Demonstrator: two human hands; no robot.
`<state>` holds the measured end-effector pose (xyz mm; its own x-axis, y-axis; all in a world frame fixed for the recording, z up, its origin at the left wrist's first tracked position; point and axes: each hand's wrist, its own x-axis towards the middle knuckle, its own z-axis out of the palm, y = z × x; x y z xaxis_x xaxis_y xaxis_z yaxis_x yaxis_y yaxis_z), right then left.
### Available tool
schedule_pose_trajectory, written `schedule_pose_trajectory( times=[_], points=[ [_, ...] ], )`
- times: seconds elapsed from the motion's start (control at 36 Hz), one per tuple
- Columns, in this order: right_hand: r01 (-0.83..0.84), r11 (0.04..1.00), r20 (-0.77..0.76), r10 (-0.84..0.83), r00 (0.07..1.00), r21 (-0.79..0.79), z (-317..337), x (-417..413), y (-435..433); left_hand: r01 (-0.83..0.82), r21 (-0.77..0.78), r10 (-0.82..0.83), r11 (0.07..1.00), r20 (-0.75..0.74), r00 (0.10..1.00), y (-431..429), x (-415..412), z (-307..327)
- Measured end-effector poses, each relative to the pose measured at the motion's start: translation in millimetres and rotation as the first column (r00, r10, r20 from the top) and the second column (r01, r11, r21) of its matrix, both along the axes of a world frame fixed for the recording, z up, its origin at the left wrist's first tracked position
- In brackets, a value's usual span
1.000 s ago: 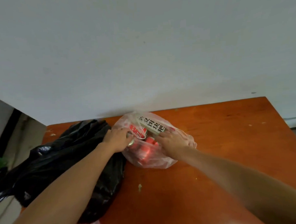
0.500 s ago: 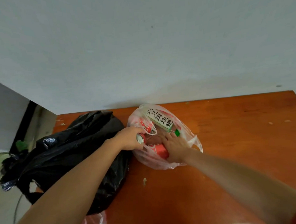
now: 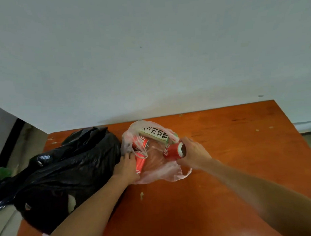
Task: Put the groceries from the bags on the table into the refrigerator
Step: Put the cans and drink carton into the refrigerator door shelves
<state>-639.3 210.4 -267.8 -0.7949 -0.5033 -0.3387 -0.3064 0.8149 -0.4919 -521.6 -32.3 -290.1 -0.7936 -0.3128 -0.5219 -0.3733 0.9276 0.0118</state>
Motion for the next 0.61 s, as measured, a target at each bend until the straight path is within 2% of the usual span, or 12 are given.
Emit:
schedule_pose_trajectory(
  times=[0.25, 0.33, 0.5, 0.61],
  points=[
    [-0.026, 0.997, -0.042, 0.029, 0.999, 0.079, -15.7, 22.7, 15.2, -0.142, 0.022, 0.144, 0.99, -0.143, 0.979, 18.0, 14.5, -19.2],
    [-0.043, 0.997, -0.051, 0.047, 0.998, 0.071, -19.2, 28.0, 12.0, -0.086, 0.018, 0.088, 0.996, -0.16, 0.983, 22.4, 18.1, -21.8],
    [-0.025, 0.999, -0.073, 0.027, 0.997, 0.027, -20.7, 26.4, 1.9, 0.134, -0.029, -0.137, 0.991, -0.166, 0.977, 32.4, 32.6, -21.1],
    [0.024, 1.0, -0.079, -0.023, 0.997, 0.007, -21.5, 22.4, -3.0, 0.135, -0.028, -0.138, 0.99, -0.187, 0.973, 33.9, 34.5, -13.4]
  ],
)
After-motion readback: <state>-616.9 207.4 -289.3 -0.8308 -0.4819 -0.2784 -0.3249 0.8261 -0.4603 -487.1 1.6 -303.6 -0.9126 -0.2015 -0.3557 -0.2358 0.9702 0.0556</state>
